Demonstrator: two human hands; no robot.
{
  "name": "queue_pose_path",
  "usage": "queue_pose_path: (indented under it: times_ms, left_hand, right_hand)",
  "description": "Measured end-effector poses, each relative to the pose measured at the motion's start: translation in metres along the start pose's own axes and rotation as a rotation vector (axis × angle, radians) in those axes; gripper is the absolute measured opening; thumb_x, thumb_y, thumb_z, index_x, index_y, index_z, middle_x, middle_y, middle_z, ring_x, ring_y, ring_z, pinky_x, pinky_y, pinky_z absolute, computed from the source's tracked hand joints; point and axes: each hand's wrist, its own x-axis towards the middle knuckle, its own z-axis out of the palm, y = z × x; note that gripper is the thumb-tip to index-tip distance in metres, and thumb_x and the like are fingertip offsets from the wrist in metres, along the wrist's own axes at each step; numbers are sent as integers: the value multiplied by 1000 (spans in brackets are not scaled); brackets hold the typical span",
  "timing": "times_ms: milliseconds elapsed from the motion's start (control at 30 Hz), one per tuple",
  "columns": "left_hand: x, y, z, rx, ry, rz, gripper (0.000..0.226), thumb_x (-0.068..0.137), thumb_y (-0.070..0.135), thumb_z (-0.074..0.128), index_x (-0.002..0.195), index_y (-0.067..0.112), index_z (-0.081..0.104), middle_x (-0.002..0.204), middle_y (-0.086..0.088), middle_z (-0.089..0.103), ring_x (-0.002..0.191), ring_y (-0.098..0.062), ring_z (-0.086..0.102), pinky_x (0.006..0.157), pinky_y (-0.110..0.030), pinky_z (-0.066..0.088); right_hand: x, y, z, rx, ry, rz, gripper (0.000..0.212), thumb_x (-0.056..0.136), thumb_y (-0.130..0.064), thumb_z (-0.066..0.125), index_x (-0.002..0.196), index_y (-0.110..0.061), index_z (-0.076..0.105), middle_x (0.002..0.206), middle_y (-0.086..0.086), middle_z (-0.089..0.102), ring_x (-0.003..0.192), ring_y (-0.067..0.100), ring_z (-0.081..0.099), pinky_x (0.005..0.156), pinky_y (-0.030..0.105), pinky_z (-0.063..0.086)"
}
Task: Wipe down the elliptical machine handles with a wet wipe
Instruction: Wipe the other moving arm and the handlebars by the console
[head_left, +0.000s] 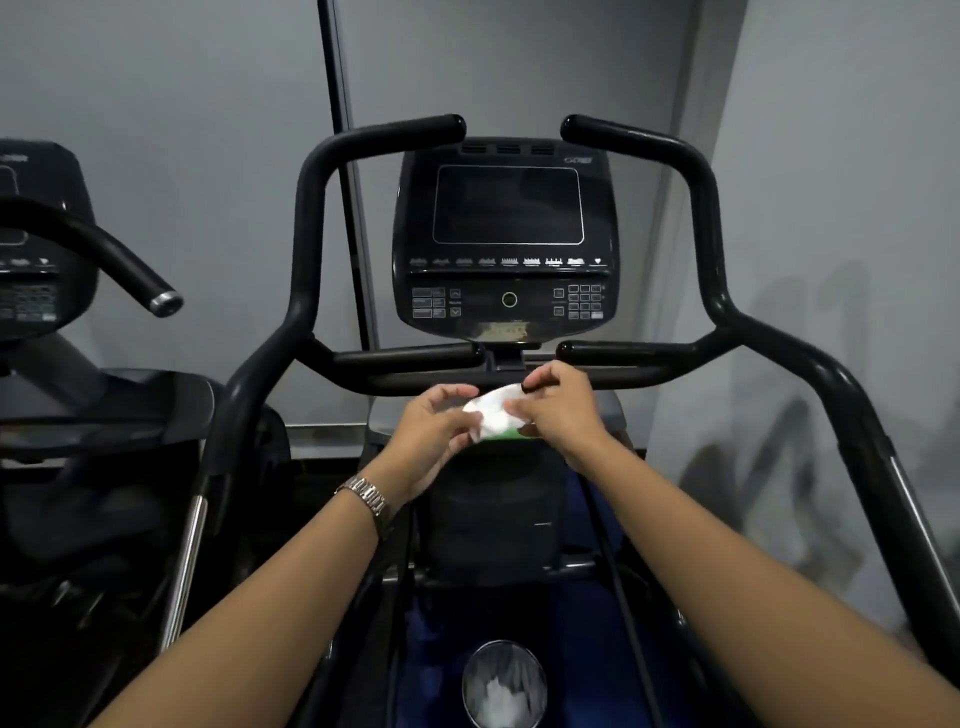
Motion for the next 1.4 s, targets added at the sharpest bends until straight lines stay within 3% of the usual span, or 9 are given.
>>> queue_pose_path:
  times_ms: [100, 233, 467, 667, 767, 967, 1067, 1167, 1400]
  left_hand:
    - [-19, -22, 11, -6, 59, -32, 18, 85, -10, 59, 97, 3, 57, 86, -11, 63, 73, -17, 61, 69, -22, 55]
    - [-45, -46, 29, -48, 147, -79, 17, 85, -6, 62, 97, -1, 52, 87, -15, 63, 75, -19, 63, 64, -21, 57]
    - [-93, -79, 62, 75, 48, -155, 24, 81, 4, 71, 100, -6, 60, 94, -19, 68, 80, -18, 69, 69, -19, 56]
    - [-113, -79, 79, 166, -35, -186, 25, 80, -3, 69, 105, -6, 62, 95, -16, 68, 84, -19, 67, 74, -21, 57]
    - [-119, -74, 87, 268, -45, -190, 18, 86, -6, 61, 103, 0, 62, 96, -15, 65, 83, -17, 63, 73, -22, 54]
    - [-132, -78, 103, 428, -68, -155, 17, 94, 5, 49, 96, 10, 66, 101, -13, 66, 87, -20, 61, 74, -31, 52]
    - [-137, -94, 111, 606, 46, -50, 14, 87, 18, 66, 98, 14, 60, 92, -5, 64, 80, -13, 60, 63, -18, 46]
    - [-140, -109, 120, 789, 219, 91, 23, 77, 24, 76, 88, 18, 57, 84, 0, 57, 73, -10, 52, 58, -15, 38]
    - [-157, -138, 146, 760, 192, 81, 8, 85, 17, 64, 79, 14, 68, 68, -1, 66, 63, -12, 60, 51, -11, 42]
  right_hand:
    - [-24, 16, -19, -260, 44, -268, 17, 72, -2, 69, 70, -18, 64, 76, -5, 61, 71, 11, 61, 65, 23, 49]
    - [-67, 23, -47, -379, -258, -399, 17, 71, -17, 79, 86, -15, 73, 88, -5, 64, 82, 7, 62, 68, 17, 49]
    - [-122, 50, -86, -414, -348, -221, 18, 77, -28, 76, 93, -21, 73, 84, -9, 70, 79, 0, 65, 74, 19, 55]
    - [-137, 56, -110, -316, -229, -87, 8, 85, -15, 65, 80, -13, 70, 76, -2, 69, 71, 8, 64, 64, 20, 52]
    - [-140, 53, -119, -180, -110, 52, 16, 89, -8, 55, 76, -9, 64, 77, 2, 64, 68, 10, 56, 59, 20, 46]
    - [-157, 58, -125, 277, -107, 482, 24, 95, 0, 39, 87, -2, 61, 99, 18, 63, 85, 28, 61, 75, 46, 55]
    - [-168, 66, -128, 364, -64, 500, 24, 96, 0, 38, 89, -4, 60, 101, 17, 61, 84, 27, 60, 62, 38, 55]
    - [-176, 76, -134, 296, 4, 456, 21, 94, 1, 42, 92, -10, 60, 104, 15, 59, 89, 28, 61, 66, 40, 57]
    - [-197, 92, -149, 73, 68, 294, 35, 87, 9, 39, 98, -16, 62, 90, 6, 58, 76, 16, 55, 75, 38, 54]
